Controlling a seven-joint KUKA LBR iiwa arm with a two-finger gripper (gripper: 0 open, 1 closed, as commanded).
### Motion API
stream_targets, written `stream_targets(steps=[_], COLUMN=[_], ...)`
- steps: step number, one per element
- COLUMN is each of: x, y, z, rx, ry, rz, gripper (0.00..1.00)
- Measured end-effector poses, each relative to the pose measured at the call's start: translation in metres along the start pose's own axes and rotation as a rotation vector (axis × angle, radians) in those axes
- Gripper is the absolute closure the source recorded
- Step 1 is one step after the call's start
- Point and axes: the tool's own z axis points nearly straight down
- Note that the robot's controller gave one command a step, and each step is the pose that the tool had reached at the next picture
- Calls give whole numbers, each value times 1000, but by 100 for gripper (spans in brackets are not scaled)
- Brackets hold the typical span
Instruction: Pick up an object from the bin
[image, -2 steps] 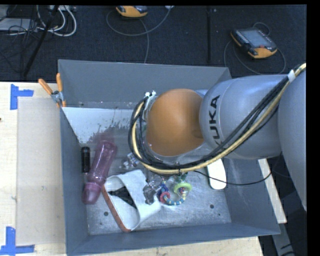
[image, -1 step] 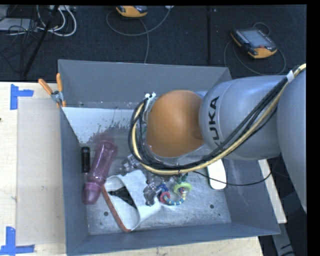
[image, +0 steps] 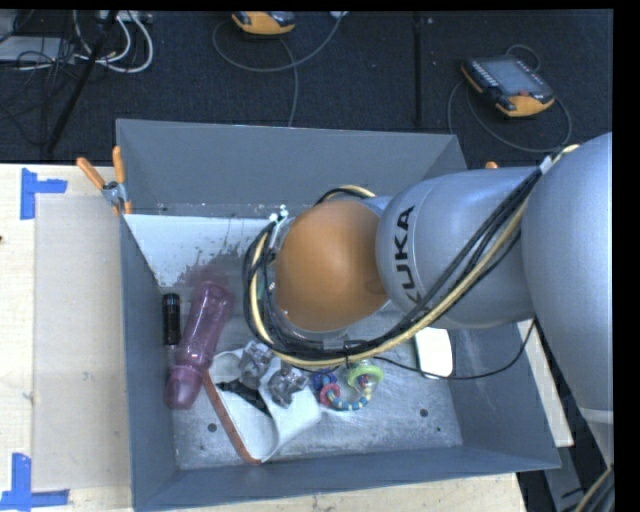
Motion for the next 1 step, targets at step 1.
stream_targets(steps=[1], x=[0], y=[0], z=[0], rx=[-1], ry=[0], rz=[1], gripper=[100])
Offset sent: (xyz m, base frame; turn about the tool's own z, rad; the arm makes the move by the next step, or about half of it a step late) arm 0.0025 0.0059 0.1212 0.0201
